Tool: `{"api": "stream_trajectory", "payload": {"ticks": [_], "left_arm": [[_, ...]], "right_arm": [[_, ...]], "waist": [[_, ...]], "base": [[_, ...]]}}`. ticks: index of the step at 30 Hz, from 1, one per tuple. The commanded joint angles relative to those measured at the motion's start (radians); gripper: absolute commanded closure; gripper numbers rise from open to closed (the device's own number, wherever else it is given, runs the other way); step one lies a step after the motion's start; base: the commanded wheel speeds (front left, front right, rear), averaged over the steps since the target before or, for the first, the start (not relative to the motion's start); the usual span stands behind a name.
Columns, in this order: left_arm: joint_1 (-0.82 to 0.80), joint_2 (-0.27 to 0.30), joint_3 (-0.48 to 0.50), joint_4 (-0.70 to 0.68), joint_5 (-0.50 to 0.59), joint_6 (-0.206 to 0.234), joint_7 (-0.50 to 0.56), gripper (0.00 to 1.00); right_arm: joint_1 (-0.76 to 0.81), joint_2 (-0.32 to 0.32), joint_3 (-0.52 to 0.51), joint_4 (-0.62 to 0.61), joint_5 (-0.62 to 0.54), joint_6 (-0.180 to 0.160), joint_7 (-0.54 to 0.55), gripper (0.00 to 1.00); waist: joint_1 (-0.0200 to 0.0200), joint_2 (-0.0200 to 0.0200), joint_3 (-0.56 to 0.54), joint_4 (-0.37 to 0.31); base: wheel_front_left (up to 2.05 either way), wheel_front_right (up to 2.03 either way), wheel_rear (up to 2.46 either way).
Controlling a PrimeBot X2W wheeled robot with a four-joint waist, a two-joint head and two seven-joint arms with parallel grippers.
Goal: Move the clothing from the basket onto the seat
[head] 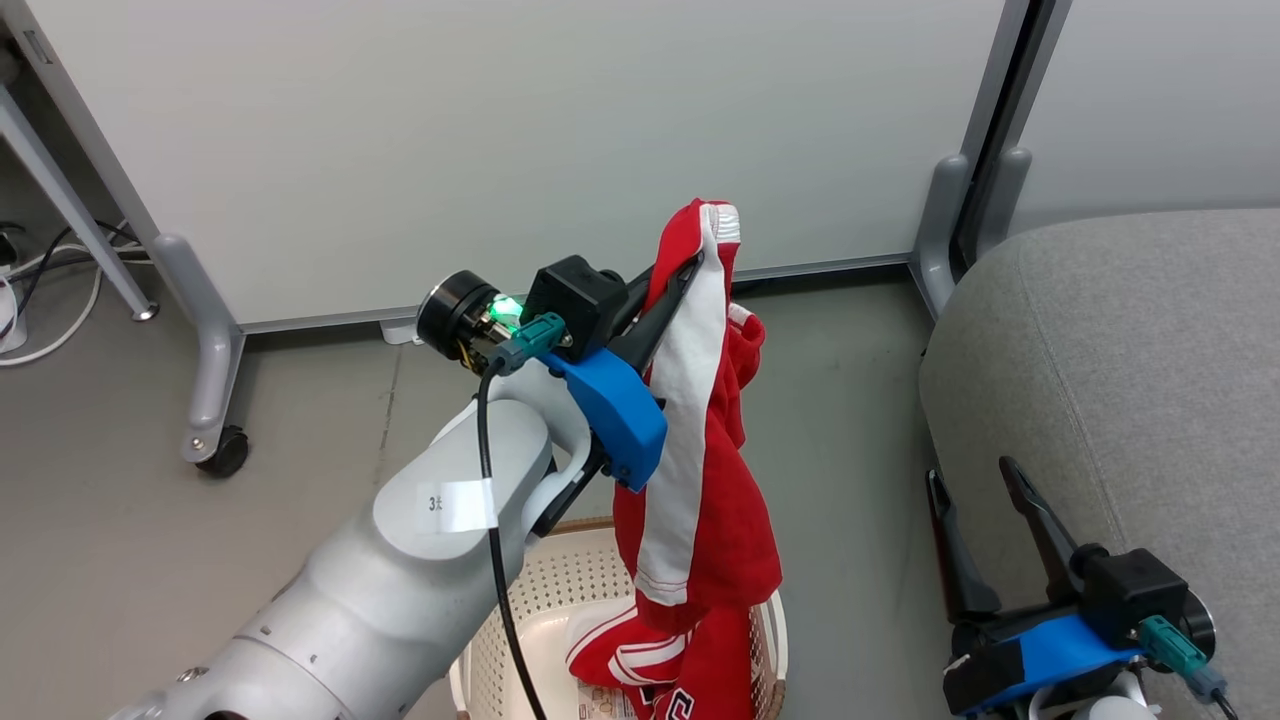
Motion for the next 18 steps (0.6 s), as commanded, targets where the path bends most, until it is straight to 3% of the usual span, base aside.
{"api": "stream_trajectory", "payload": {"ticks": [1, 8, 18], "left_arm": [[0.01, 0.004, 0.005, -0.006, 0.006, 0.005, -0.005, 1.0], [0.018, 0.005, 0.014, -0.021, 0.02, 0.007, -0.005, 1.0], [-0.013, -0.005, 0.019, -0.031, 0.039, 0.003, -0.005, 1.0]], "right_arm": [[0.01, -0.003, 0.004, -0.004, 0.0, 0.0, -0.003, 0.0], [-0.019, -0.003, 0.058, -0.027, -0.009, 0.0, -0.003, 0.0], [-0.142, -0.003, 0.28, 0.005, -0.015, 0.0, -0.003, 0.0]], "waist": [[0.0001, 0.0, -0.001, 0.002], [0.0001, 0.0, 0.0, 0.011], [0.0001, 0.0, 0.032, 0.032]], "base": [[0.0, 0.0, 0.0], [0.0, 0.0, 0.0], [0.0, 0.0, 0.0]]}}
